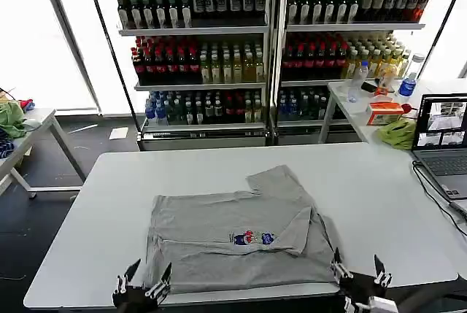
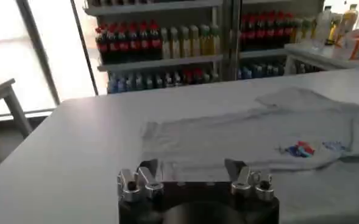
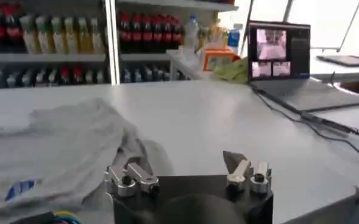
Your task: Fold and organize the clothes.
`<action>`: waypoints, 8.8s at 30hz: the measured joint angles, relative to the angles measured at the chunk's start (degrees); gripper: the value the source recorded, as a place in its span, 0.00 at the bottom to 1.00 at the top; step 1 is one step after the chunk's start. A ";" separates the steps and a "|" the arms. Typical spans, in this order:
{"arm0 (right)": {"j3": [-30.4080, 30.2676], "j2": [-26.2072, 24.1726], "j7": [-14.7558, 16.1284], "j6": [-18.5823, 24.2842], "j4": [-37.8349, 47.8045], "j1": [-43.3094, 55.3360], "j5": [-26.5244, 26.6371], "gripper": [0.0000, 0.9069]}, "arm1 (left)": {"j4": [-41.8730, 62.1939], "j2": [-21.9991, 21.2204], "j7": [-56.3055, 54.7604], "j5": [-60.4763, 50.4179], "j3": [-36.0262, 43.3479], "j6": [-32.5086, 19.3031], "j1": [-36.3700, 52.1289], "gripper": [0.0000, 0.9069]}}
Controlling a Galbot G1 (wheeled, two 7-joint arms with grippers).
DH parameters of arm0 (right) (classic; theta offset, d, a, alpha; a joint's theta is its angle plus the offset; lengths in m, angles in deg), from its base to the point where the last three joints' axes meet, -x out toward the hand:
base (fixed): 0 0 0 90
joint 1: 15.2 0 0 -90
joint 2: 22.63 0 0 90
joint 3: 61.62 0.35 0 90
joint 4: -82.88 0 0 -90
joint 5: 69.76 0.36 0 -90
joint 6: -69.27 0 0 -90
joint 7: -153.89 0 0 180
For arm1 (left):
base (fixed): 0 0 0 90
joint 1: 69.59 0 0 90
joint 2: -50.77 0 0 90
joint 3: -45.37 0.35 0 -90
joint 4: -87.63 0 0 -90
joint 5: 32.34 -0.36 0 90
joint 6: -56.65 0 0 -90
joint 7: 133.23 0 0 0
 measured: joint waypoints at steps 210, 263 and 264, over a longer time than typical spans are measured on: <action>0.81 -1.81 25.39 -7.36 13.43 18.27 6.27 0.00 | 23.21 11.39 8.44 11.12 1.39 -2.84 26.68 0.00; 4.06 -1.20 19.01 -3.28 8.59 9.80 0.36 1.00 | 19.55 5.77 3.75 7.64 -0.70 1.22 22.74 1.00; 4.07 -1.38 19.00 -3.39 8.22 10.06 0.62 1.00 | 19.54 5.37 3.57 8.11 -0.75 1.37 22.65 1.00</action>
